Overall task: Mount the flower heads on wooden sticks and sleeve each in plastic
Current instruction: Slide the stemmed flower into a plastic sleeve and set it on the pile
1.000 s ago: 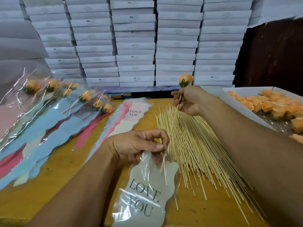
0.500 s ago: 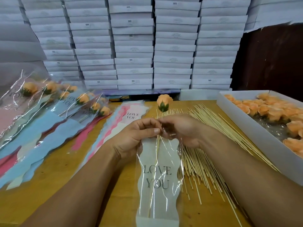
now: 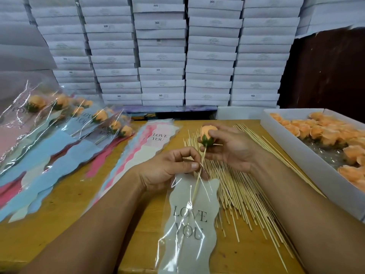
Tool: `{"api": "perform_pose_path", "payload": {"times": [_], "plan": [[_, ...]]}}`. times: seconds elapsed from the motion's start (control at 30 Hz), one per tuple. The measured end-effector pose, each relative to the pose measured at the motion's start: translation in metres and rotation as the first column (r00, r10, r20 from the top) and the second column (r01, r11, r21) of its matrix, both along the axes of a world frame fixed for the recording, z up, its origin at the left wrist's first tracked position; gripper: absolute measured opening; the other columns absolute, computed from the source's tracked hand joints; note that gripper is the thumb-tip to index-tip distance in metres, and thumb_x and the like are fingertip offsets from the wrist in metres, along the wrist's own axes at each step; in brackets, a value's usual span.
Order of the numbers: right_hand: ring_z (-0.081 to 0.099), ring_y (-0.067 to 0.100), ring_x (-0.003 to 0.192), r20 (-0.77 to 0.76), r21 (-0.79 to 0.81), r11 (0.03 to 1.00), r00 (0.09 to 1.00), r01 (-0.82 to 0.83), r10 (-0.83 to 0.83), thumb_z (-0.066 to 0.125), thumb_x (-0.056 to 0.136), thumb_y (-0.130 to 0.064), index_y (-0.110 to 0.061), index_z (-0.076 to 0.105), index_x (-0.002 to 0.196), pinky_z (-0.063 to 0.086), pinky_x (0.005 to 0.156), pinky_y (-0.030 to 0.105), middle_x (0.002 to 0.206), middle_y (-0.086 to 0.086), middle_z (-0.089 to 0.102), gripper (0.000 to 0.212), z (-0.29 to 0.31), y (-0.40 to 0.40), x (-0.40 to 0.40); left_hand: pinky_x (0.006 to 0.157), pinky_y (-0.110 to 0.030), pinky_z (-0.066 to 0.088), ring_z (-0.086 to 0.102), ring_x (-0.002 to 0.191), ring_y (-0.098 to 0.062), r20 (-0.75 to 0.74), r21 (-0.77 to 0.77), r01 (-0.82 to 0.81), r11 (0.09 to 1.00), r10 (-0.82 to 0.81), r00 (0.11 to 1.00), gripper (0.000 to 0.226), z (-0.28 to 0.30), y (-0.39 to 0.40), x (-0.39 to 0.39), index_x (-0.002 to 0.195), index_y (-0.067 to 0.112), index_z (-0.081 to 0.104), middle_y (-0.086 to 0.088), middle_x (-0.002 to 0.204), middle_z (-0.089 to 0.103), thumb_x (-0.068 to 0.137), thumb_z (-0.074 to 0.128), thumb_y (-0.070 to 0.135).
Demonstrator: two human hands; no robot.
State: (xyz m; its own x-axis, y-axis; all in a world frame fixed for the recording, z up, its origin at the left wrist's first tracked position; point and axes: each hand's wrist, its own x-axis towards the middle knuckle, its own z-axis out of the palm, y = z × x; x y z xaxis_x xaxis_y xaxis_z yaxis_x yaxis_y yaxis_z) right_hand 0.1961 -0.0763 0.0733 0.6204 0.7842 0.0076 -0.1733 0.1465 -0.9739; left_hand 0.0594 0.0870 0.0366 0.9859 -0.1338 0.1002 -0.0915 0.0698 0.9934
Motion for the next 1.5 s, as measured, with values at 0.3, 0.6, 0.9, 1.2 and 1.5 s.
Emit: {"api": "perform_pose_path", "payload": {"times": [0.3, 0.6, 0.9, 1.2, 1.5], "plan": [[0.070, 0.018, 0.061, 0.223, -0.154, 0.988, 0.974, 0.000, 0.035, 0.072, 0.092, -0.020, -0.019, 0.058, 0.115, 0.045, 0.045, 0.023, 0.079, 0.006, 0.075, 0.028, -0.004, 0.000, -0.006, 0.068, -0.026, 0.052, 0.062, 0.078, -0.016, 0.029, -0.013, -0.069, 0.998, 0.070, 0.997, 0.009, 0.003, -0.003, 0.001, 0.095, 0.017, 0.064, -0.006, 0.094, 0.065, 0.092, 0.063, 0.008], [0.071, 0.012, 0.071, 0.340, -0.201, 0.978, 0.940, 0.052, 0.020, 0.063, 0.098, -0.032, -0.018, 0.069, 0.106, 0.046, 0.059, 0.027, 0.087, 0.003, 0.075, 0.017, -0.001, -0.001, -0.011, 0.070, -0.029, 0.053, 0.057, 0.078, -0.021, 0.149, -0.061, -0.278, 0.959, 0.284, 0.947, 0.009, -0.001, -0.001, 0.007, 0.094, 0.012, 0.068, -0.012, 0.091, 0.059, 0.086, 0.072, 0.015], [0.063, 0.005, 0.065, 0.422, -0.278, 0.960, 0.902, 0.028, 0.096, 0.055, 0.095, -0.057, -0.021, 0.072, 0.077, 0.042, 0.068, 0.029, 0.077, -0.001, 0.072, 0.043, -0.002, 0.002, -0.020, 0.064, -0.025, 0.052, 0.060, 0.073, -0.014, 0.191, 0.012, -0.364, 0.931, 0.355, 0.915, 0.004, 0.004, -0.005, 0.006, 0.093, 0.011, 0.065, -0.004, 0.084, 0.063, 0.089, 0.068, 0.011], [0.060, 0.007, 0.057, 0.406, -0.317, 0.944, 0.886, -0.093, 0.223, 0.075, 0.058, -0.067, -0.019, 0.073, 0.060, 0.048, 0.063, 0.023, 0.063, -0.002, 0.067, 0.049, -0.008, 0.006, -0.026, 0.067, -0.029, 0.050, 0.059, 0.073, -0.019, 0.207, 0.040, -0.390, 0.920, 0.374, 0.904, 0.005, 0.006, -0.017, 0.005, 0.089, 0.012, 0.064, -0.007, 0.082, 0.064, 0.094, 0.063, 0.009], [0.059, 0.013, 0.059, 0.346, -0.258, 0.942, 0.889, -0.217, 0.299, 0.081, 0.069, -0.026, -0.007, 0.070, 0.073, 0.048, 0.057, 0.024, 0.067, 0.004, 0.064, 0.022, -0.002, -0.003, -0.015, 0.083, -0.052, 0.058, 0.067, 0.094, -0.031, 0.066, -0.111, -0.396, 0.911, 0.405, 0.912, 0.040, 0.002, -0.019, 0.009, 0.120, 0.026, 0.064, -0.014, 0.117, 0.060, 0.083, 0.077, 0.030]]}}
